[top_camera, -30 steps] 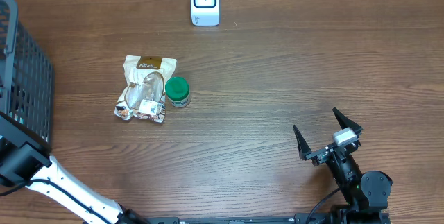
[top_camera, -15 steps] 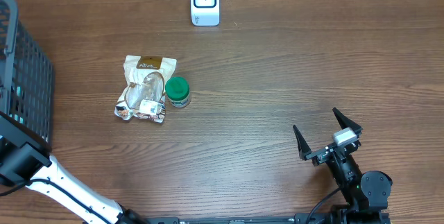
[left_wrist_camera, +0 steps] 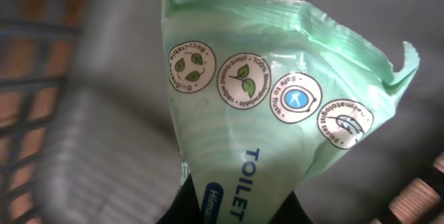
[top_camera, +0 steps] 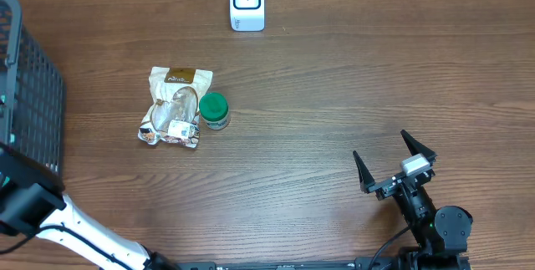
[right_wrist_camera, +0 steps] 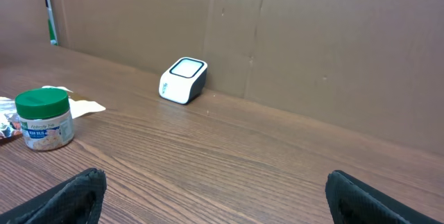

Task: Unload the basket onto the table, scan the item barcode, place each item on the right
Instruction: 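Grasp the green toilet tissue pack with the left gripper, then lift the tissue pack up out of the basket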

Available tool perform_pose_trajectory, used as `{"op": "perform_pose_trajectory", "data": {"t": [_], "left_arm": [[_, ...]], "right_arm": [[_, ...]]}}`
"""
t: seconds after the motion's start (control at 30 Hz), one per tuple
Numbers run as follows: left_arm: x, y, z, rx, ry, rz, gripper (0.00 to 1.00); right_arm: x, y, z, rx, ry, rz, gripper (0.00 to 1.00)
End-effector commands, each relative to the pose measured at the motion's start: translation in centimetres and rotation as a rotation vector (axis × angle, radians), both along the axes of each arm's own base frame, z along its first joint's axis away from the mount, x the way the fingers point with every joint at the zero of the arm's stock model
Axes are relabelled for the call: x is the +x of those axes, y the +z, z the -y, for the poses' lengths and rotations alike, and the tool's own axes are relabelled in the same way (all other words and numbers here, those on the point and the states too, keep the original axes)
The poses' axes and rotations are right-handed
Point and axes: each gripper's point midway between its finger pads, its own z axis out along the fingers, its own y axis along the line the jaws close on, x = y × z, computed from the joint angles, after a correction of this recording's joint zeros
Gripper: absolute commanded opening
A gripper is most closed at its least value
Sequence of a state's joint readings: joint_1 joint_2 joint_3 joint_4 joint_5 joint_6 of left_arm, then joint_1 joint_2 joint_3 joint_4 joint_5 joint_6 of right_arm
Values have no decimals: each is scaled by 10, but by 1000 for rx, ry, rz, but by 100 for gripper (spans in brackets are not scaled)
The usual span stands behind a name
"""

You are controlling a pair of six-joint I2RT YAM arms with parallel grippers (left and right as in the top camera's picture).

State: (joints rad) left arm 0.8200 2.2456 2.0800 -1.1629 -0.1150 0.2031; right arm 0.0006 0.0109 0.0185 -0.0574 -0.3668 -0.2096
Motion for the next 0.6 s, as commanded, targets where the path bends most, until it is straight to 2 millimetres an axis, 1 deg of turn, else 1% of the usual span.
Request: {"op": "perform_pose_trajectory", "data": {"t": [0.0, 0.17, 0.27, 0.3, 0.33, 0.4, 0.43, 0.5, 0.57], "left_arm": [[-5, 31, 5, 21, 29, 43, 4], [-12, 30, 11, -5, 31, 15, 4], [-12, 30, 10, -7, 57, 25, 4], [-9, 32, 11, -10, 76, 40, 4], [-2, 38, 13, -21, 80, 80, 4], [5, 51, 17, -23, 72, 125, 4], [14, 90, 19, 20, 88, 196, 4], [25, 132, 29, 42, 89, 300, 4], [38, 176, 47, 25, 65, 442, 4]], "right_arm": [[0, -3, -1, 4, 3, -4, 100], [0, -3, 0, 4, 2, -4, 100], [0, -3, -1, 4, 3, -4, 100], [0, -3, -1, 4, 3, -3, 100], [0, -3, -1, 4, 3, -4, 100], [0, -3, -1, 4, 3, -3, 100], [0, -3, -1, 4, 3, -3, 100], [0, -3, -1, 4, 3, -3, 100], [0, -3, -1, 4, 3, -4, 100]]}}
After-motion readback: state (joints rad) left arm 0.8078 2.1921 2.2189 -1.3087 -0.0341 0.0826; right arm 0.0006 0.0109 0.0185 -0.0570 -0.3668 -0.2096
